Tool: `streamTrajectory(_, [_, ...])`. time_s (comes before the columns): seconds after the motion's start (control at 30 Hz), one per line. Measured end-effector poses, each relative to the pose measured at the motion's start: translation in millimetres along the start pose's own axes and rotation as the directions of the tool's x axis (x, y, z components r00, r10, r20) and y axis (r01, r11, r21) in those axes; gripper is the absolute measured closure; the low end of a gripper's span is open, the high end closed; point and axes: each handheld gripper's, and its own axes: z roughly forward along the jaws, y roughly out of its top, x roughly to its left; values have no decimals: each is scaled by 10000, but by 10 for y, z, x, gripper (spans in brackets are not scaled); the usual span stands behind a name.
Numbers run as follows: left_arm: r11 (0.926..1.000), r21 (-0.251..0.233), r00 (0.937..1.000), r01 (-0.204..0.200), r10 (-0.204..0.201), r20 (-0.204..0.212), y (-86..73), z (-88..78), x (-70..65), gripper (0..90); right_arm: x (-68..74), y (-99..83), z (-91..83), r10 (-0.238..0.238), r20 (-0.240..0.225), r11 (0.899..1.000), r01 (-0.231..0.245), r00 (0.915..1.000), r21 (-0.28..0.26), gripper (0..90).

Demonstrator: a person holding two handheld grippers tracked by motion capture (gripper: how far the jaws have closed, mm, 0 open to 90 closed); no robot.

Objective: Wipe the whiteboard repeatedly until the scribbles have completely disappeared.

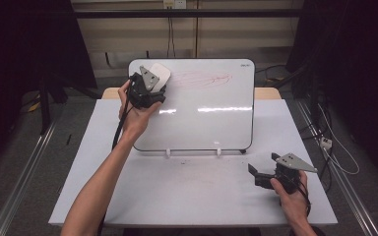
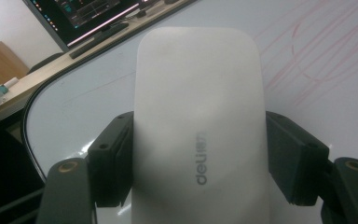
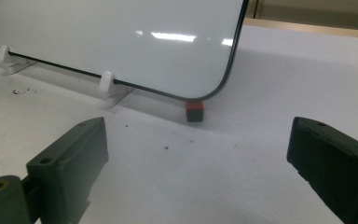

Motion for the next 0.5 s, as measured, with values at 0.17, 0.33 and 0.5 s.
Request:
streamTrajectory(0.17, [10000,-16,9998,-94,94,-164,-8,-6,-24,311,2,0,2,-14,11,10000,14,10000,8,52])
streamTrajectory(0.33, [9999,57,9996,-137,138,-234,-3,-1,-52,311,14,4,8,-67,-13,10000,67,10000,20,52])
streamTrajectory(0.5, [9990,130,9991,-421,422,-42,-7,6,-172,311,23,7,13,-72,3,10000,72,10000,18,52])
